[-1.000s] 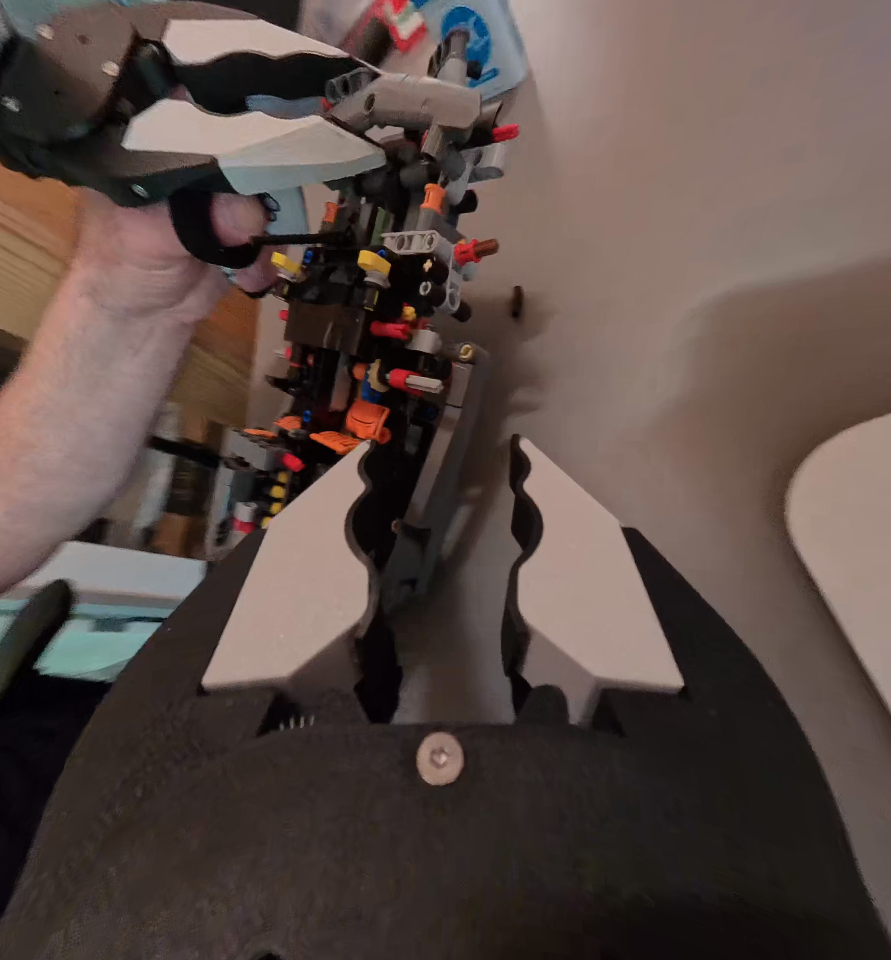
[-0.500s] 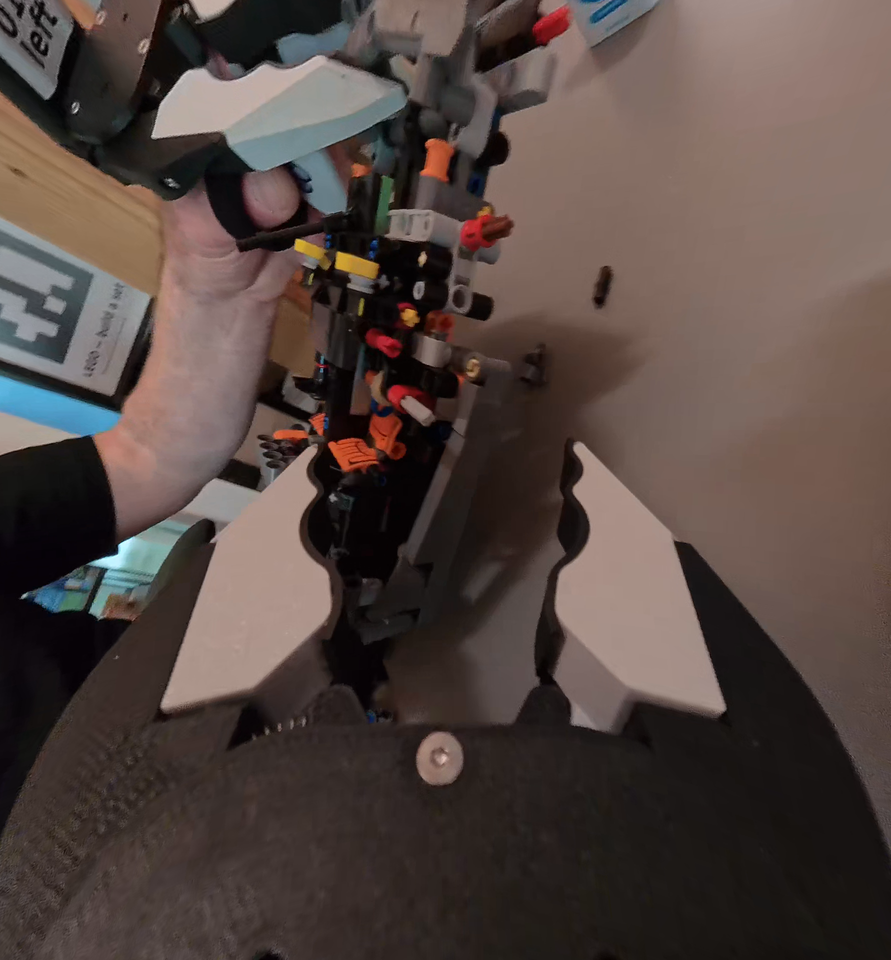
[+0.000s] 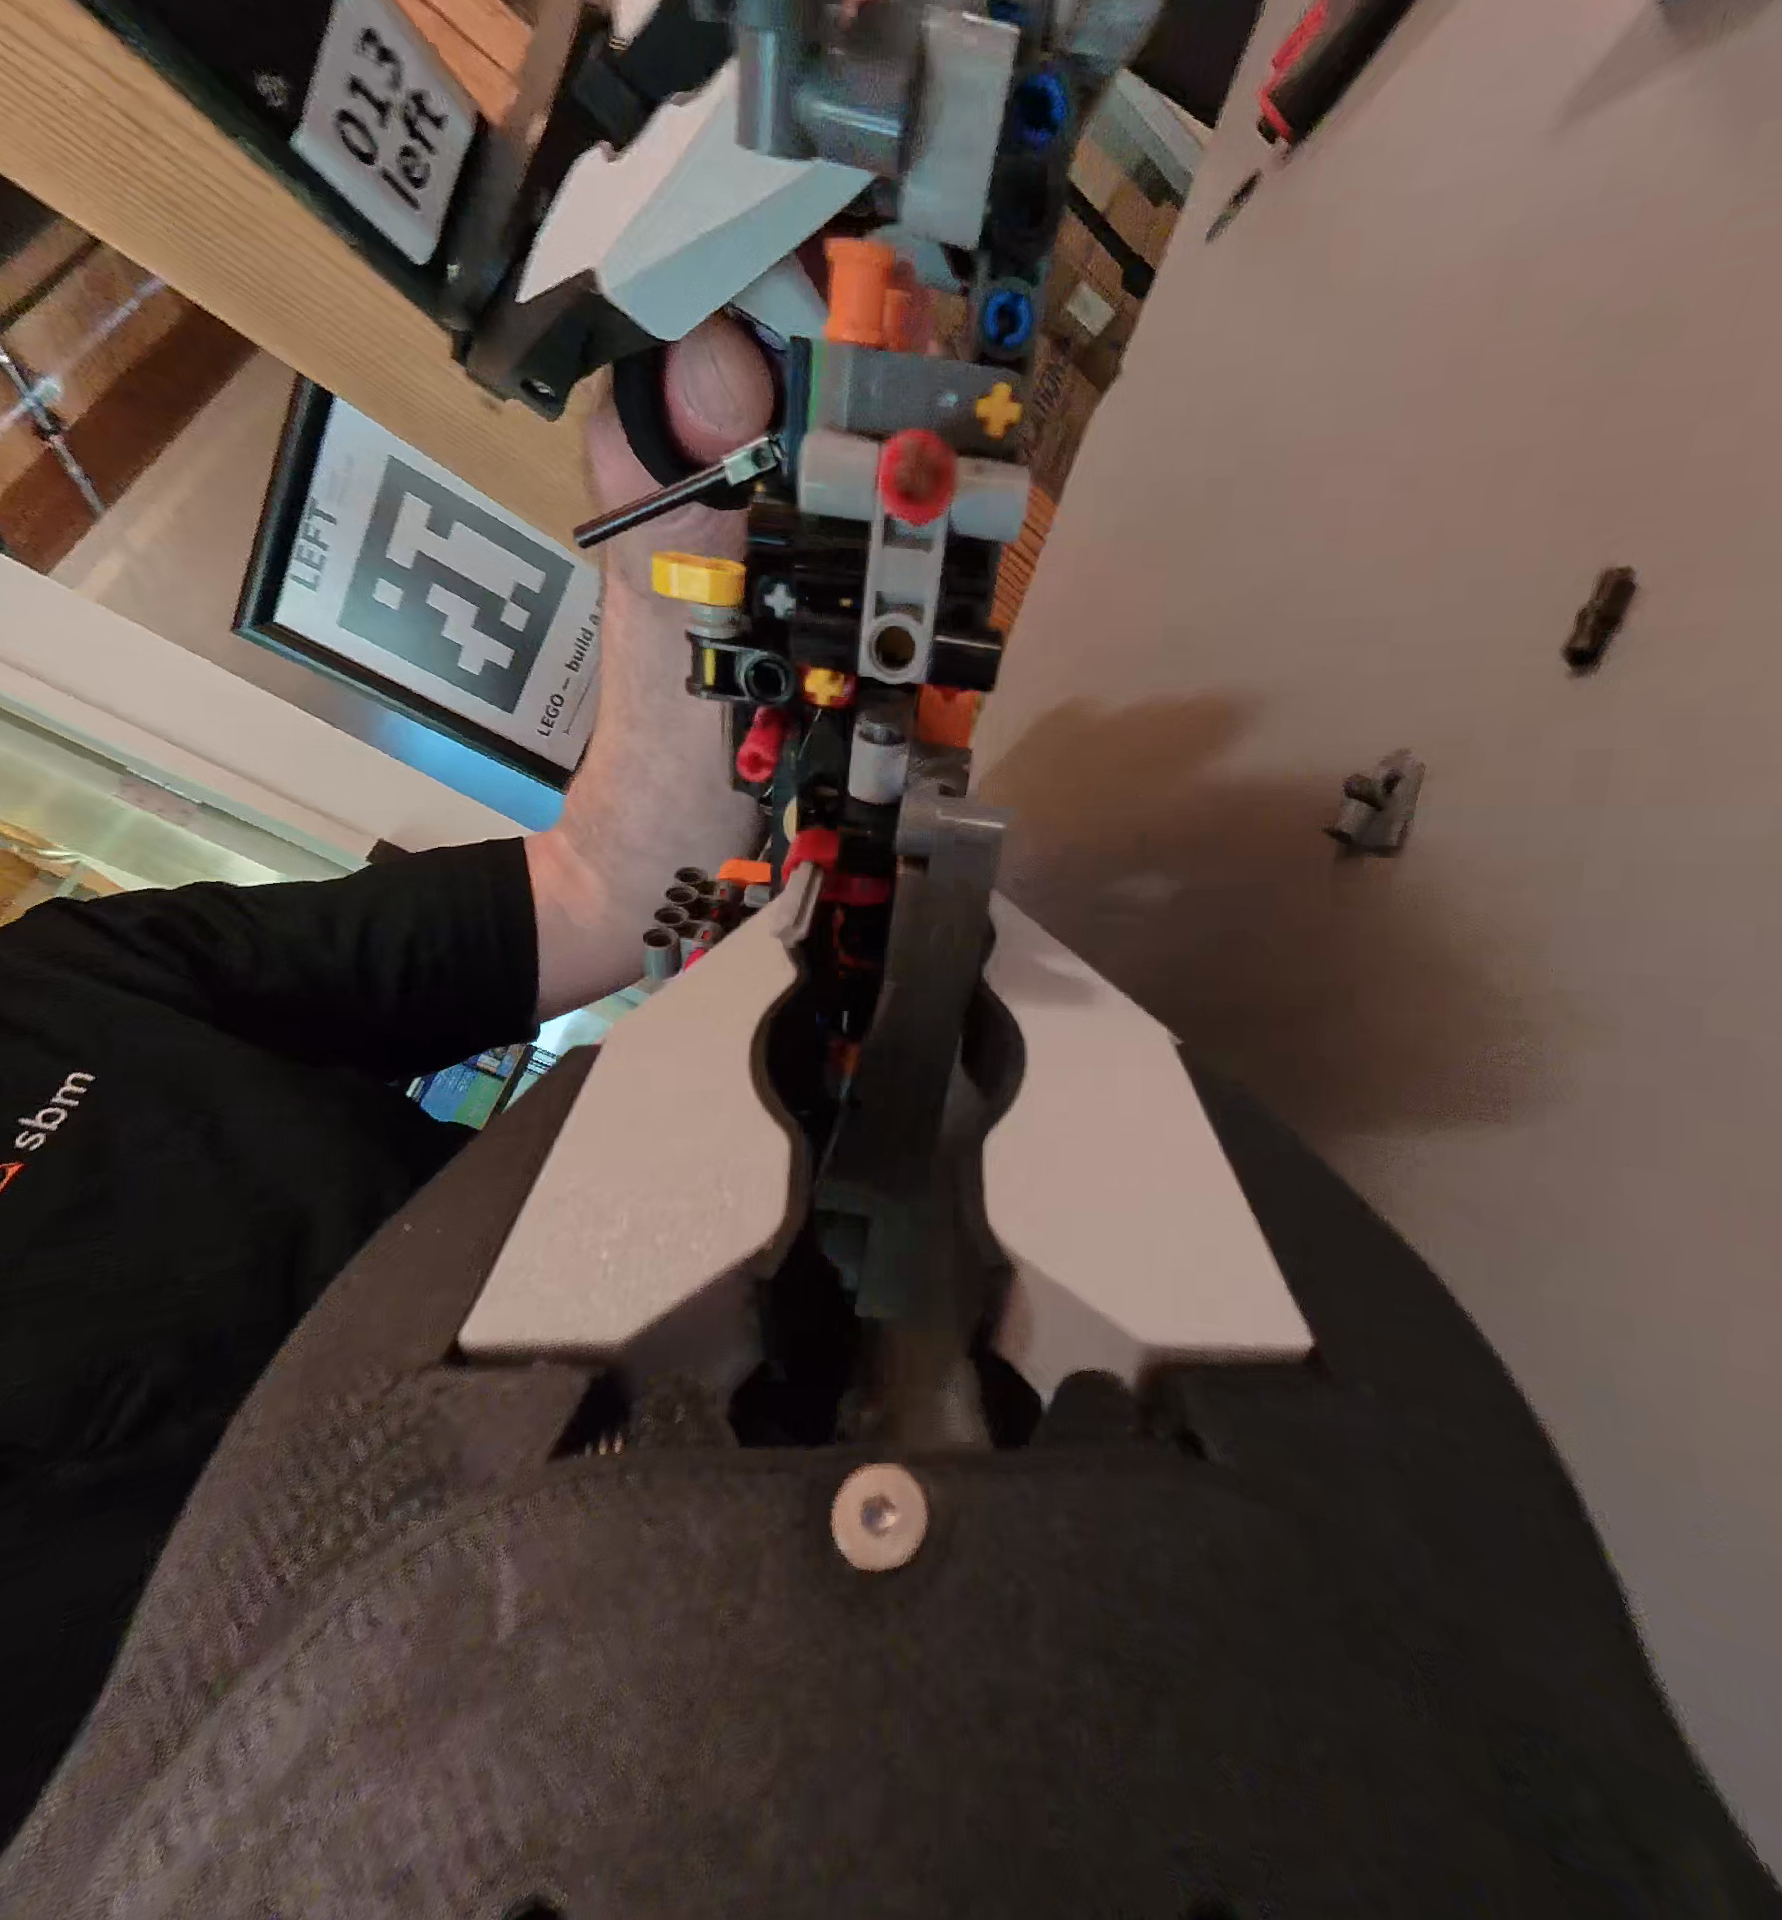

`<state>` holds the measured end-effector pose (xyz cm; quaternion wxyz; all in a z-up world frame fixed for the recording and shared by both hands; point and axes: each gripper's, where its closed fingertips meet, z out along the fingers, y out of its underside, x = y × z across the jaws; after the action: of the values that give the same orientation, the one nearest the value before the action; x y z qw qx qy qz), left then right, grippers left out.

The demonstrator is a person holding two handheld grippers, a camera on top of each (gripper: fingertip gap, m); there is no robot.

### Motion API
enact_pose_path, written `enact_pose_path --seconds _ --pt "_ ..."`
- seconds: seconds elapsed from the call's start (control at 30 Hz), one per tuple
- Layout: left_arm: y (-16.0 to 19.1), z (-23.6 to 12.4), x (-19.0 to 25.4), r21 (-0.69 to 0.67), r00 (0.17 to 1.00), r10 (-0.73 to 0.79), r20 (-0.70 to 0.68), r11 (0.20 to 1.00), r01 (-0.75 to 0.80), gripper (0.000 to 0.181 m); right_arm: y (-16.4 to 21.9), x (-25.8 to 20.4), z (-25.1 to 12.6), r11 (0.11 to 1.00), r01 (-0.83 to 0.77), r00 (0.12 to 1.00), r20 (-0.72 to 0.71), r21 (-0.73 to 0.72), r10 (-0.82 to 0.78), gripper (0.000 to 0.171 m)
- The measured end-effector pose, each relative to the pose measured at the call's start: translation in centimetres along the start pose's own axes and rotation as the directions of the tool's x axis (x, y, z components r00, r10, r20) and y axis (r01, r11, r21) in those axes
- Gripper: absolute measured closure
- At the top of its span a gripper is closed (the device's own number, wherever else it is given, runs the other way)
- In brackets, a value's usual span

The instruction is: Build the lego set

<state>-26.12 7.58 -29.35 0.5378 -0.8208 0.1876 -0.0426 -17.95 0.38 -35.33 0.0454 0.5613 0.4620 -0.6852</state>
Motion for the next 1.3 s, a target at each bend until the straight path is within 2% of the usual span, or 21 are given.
enact_pose_path --seconds 0.03,0.27,0.4,0.53,0.6,0.7,0.83,0.93,1.03,1.17,1.3 --pt "-0.2 -0.1 0.0 0.004 1.000 -0.002 -0.006 1.000 0.002 0.149 -0.1 -0.3 0.0 1.000 0.015 1.000 0.006 0.008 -0.015 0.155" --pt "-0.5 -0.2 -0.1 0.020 1.000 -0.003 -0.001 1.000 0.003 0.148 -0.5 -0.3 0.0 0.999 0.018 1.000 0.004 0.035 -0.019 0.157" --pt "-1.1 -0.8 -0.8 0.053 0.999 -0.029 0.017 0.998 0.028 0.137 -0.6 -0.2 0.0 0.999 0.025 1.000 -0.006 0.044 -0.025 0.157" --pt "-1.7 -3.9 -2.4 0.134 0.990 -0.133 0.036 0.983 0.128 0.125 -0.6 -0.2 0.0 0.999 0.029 1.000 -0.007 0.041 -0.028 0.157" --pt "-0.7 -5.9 -2.8 0.141 0.982 -0.186 0.023 0.973 0.181 0.121 -0.5 -0.3 0.0 0.999 0.032 0.999 -0.001 0.042 -0.032 0.157" --pt "2.9 -7.5 -1.0 0.074 0.940 -0.322 -0.108 0.941 0.331 0.118 -0.6 -0.4 -0.1 0.998 0.038 0.999 0.003 0.044 -0.038 0.157" --pt "7.7 -6.4 2.9 -0.064 0.816 -0.496 -0.296 0.863 0.501 0.111 -0.6 -0.6 0.2 0.998 0.051 0.999 0.016 0.043 -0.052 0.157" --pt "8.2 -5.3 6.1 -0.110 0.729 -0.536 -0.425 0.830 0.546 0.110 -0.6 -0.8 0.4 0.997 0.057 0.998 0.021 0.045 -0.058 0.157" --pt "7.3 -4.6 7.9 -0.122 0.651 -0.551 -0.523 0.804 0.582 0.114 -0.5 -1.1 0.6 0.997 0.065 0.997 0.026 0.046 -0.067 0.157" --pt "6.6 -4.2 8.8 -0.119 0.601 -0.547 -0.582 0.789 0.603 0.131 -0.4 -1.3 0.8 0.997 0.070 0.997 0.034 0.040 -0.071 0.157" --pt "6.4 -4.1 8.8 -0.085 0.607 -0.534 -0.589 0.787 0.611 0.154 -0.7 -1.2 1.0 0.997 0.062 0.997 0.033 0.041 -0.064 0.157"
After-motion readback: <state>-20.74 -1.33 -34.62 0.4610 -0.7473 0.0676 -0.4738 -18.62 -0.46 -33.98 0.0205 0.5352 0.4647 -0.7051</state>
